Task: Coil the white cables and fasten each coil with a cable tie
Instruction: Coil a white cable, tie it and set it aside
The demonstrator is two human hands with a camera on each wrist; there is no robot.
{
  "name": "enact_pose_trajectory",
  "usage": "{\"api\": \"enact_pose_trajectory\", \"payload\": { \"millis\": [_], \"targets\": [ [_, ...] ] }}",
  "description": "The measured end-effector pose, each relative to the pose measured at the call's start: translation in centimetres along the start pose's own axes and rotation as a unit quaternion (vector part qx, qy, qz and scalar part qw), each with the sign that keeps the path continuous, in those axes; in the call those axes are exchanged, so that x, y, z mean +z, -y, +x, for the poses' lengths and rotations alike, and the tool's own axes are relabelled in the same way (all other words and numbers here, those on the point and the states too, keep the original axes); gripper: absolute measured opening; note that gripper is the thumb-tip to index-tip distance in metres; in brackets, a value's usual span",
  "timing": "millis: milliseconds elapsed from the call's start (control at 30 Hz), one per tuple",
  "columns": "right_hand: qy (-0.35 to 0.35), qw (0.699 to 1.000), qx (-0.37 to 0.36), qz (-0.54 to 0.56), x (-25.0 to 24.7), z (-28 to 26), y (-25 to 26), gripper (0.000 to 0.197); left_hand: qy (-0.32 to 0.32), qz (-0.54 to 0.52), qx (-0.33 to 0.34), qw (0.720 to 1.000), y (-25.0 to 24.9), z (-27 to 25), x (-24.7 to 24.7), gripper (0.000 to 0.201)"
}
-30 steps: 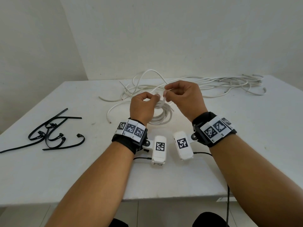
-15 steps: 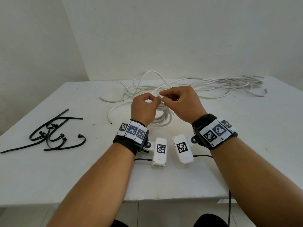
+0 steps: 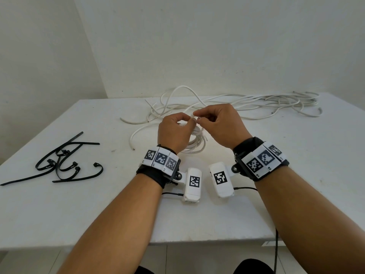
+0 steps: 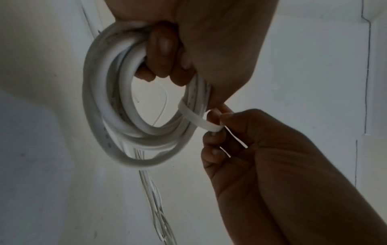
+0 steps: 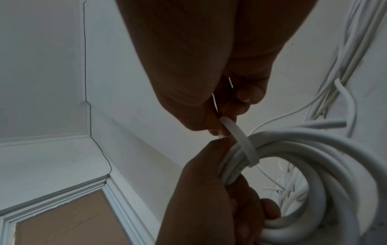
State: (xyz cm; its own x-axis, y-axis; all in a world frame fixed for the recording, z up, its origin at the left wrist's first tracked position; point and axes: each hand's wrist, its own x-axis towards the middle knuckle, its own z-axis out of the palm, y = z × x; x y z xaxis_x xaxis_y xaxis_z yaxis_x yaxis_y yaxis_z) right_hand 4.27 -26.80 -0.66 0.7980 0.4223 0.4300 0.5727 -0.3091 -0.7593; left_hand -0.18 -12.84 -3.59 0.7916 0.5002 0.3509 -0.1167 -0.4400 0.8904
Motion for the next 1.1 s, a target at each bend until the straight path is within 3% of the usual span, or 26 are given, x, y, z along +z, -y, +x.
{"api": "enact_pose_trajectory", "payload": {
  "millis": [233,467,567,767,867,1100],
  "targets": [
    [-0.025,0.997,0.05,0.045,-0.6,0.2,-0.2,0.005,-0.014,0.093,0.07,0.993,-0.4,0.1,-0.2,0.024],
    [0.016,0.998,0.048,0.024,-1.4,0.0,0.6,0.008,-0.024,0.178,0.129,0.975,-0.9,0.0,-0.4,0.018],
    [0.015,0.994,0.072,0.081,-1.8,0.1,0.7,0.006,-0.014,0.214,0.179,0.96,-1.7,-0.4,-0.5,0.019],
    [0.039,0.98,0.1,0.167,-1.5,-0.3,0.8,0.019,-0.035,0.144,0.159,0.976,-1.3,-0.3,-1.1,0.02],
    [0.054,0.974,0.096,0.198,-1.3,-0.5,0.7,0.014,-0.04,0.127,0.144,0.98,-1.3,-0.1,-1.1,0.016],
    [0.016,0.954,0.097,0.283,-1.5,-0.3,0.5,0.008,-0.016,0.071,0.174,0.982,-1.5,-0.2,-1.0,0.015]
  ]
}}
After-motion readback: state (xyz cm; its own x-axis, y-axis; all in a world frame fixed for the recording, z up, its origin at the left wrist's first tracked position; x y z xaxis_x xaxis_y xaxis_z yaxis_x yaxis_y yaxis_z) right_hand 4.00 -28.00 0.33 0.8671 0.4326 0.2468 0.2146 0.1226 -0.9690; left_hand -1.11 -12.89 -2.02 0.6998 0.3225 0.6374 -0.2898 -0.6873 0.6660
